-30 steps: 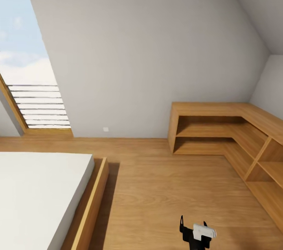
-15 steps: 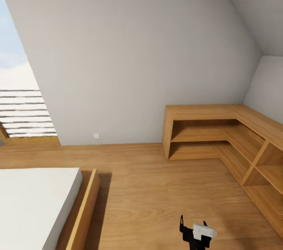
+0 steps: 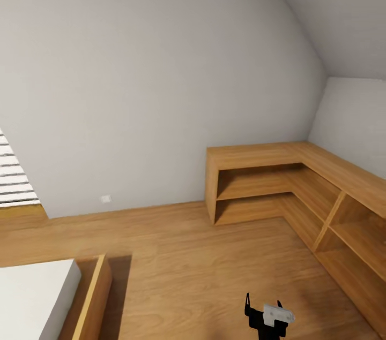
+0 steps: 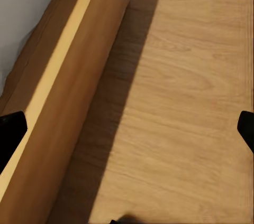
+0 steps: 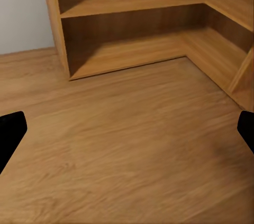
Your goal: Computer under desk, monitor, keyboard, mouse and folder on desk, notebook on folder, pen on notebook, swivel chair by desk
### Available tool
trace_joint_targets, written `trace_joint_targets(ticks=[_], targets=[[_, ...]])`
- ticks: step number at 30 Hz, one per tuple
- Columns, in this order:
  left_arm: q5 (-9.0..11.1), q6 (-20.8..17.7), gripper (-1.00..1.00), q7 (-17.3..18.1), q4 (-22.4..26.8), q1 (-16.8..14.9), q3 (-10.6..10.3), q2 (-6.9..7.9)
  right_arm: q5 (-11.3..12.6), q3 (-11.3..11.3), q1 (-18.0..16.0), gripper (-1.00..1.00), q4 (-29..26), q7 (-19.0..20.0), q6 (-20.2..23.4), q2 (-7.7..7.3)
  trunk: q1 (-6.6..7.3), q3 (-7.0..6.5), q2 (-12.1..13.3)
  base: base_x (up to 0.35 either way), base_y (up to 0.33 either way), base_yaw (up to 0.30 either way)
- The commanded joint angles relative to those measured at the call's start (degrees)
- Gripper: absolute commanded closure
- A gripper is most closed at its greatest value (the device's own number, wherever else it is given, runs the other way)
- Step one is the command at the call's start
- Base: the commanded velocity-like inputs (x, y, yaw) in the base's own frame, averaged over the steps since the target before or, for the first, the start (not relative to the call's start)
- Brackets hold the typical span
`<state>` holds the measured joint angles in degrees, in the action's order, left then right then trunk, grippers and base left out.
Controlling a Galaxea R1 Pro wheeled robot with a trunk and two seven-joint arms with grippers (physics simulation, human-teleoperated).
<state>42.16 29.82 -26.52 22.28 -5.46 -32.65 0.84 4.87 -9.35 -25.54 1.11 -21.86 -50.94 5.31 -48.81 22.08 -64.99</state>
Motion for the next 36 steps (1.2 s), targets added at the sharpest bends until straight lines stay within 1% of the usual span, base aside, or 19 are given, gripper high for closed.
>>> trace_joint_targets(ticks=[1, 7, 23, 36], targets=[[0.29, 0.15, -1.00, -0.45, 0.09, -0.05, -0.49, 0.09, 0.50, -0.50, -0.08, -1.00, 0.12, -0.10, -0.21, 0.04, -0.04, 0.07, -0.04, 0.330, 0.000, -0.181], [0.29, 0.15, -1.00, -0.45, 0.10, -0.05, -0.49, 0.12, 0.50, -0.56, -0.06, -1.00, 0.16, -0.09, -0.14, 0.08, -0.04, 0.16, -0.04, 0.330, 0.000, -0.079], [0.34, 0.15, -1.00, -0.38, 0.04, -0.01, -0.49, 0.13, 0.56, -0.52, -0.09, -1.00, 0.16, -0.07, -0.12, 0.07, -0.04, 0.17, -0.04, 0.333, 0.000, -0.005], [0.38, 0.15, -1.00, -0.38, 0.04, -0.04, -0.47, 0.13, 0.50, -0.50, -0.06, -1.00, 0.14, -0.03, -0.18, -0.01, -0.04, -0.41, -0.04, 0.334, 0.000, -0.182]])
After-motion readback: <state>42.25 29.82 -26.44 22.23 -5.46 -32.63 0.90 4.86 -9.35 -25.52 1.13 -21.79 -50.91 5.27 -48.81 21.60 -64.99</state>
